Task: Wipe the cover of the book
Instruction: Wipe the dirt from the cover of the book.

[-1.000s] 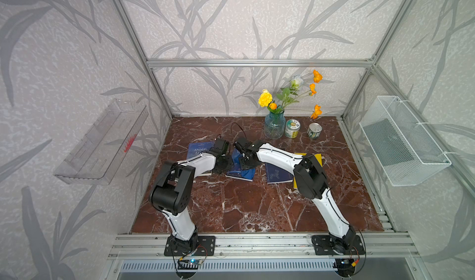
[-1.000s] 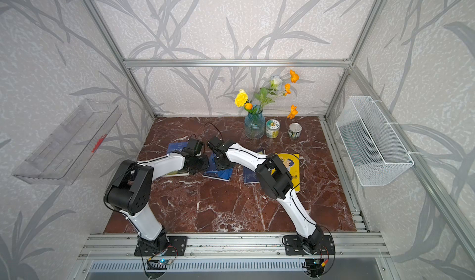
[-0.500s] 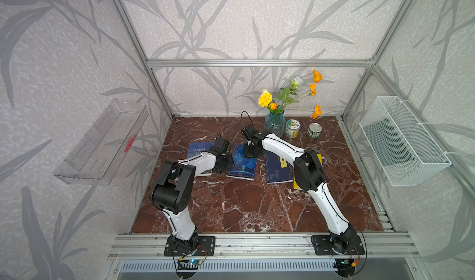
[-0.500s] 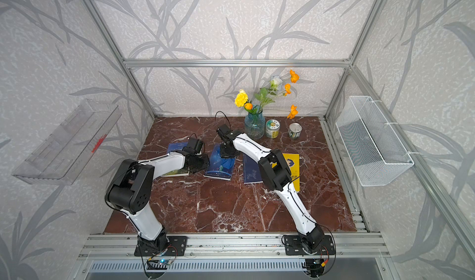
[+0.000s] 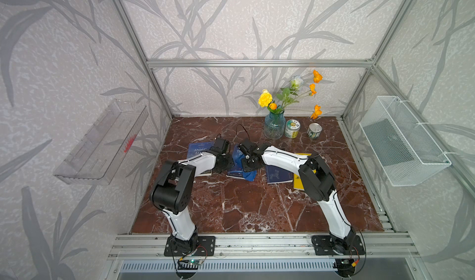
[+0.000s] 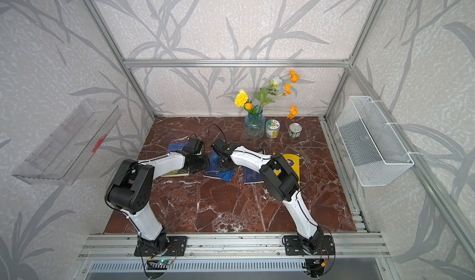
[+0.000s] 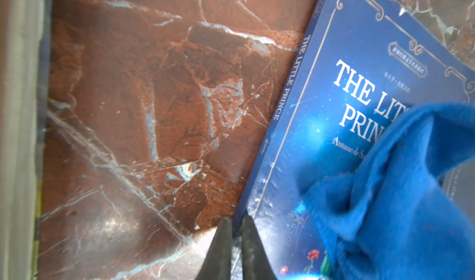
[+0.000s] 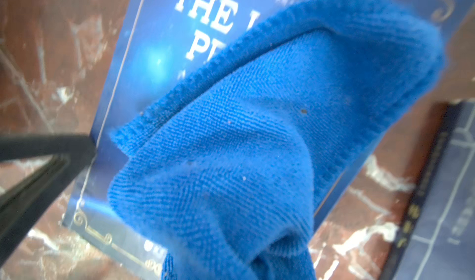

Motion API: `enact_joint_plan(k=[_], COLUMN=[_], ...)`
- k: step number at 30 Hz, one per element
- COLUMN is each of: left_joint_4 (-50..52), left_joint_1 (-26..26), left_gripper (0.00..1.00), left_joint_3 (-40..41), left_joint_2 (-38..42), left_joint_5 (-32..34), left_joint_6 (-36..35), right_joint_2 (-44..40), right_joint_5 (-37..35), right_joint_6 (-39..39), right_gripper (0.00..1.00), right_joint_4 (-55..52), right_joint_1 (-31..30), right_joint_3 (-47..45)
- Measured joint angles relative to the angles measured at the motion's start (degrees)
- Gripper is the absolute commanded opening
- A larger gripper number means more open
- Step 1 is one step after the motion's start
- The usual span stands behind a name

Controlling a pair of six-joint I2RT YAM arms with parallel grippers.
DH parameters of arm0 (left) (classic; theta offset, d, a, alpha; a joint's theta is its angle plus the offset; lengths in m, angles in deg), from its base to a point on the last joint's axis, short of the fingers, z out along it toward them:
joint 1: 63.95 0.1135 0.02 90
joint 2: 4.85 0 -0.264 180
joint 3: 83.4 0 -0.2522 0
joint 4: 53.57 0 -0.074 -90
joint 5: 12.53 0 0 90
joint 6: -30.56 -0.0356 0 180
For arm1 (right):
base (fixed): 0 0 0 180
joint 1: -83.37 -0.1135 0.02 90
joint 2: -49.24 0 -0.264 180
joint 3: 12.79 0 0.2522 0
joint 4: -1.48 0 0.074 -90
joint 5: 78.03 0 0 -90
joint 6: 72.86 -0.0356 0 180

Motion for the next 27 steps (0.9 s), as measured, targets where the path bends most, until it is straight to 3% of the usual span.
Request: enact_joint_plan(k=[5,13,16,21,27], left_joint_4=[-0.02,-0.26,-0.35,-0.50,-0.50], left_joint_1=[0.00,-0.07,-0.07,-0.07,-0.07], left_gripper=[0.11,0.11,0.11,0.11,0.11], left_joint_3=[0.00,0.04,0.11,0.22,0.22], left_joint_2=[0.00,0.00,0.00,0.00,0.00], left_joint_5=[0.02,-0.57,-0.63,-0.66,-0.61], left_joint_6=[0.00,0.02,0.02,0.02,0.02], right_joint_2=[4.44,17.62,20.09,16.74,2.71], right_joint_5=[2.25,1.36,0.44,-3.39,-1.81], right_joint_6=[0.20,0.31,0.57,1.38,-0.46], right_gripper=[0.10,0.10,0.10,0.10,0.10], right_joint_4=[-5.68,-17.33,-20.61,-16.96,-4.46], right_joint_1=[1.73,5.79,5.40,3.28,0.46], right_joint_3=[8.41,32.48,37.29,30.38,4.98])
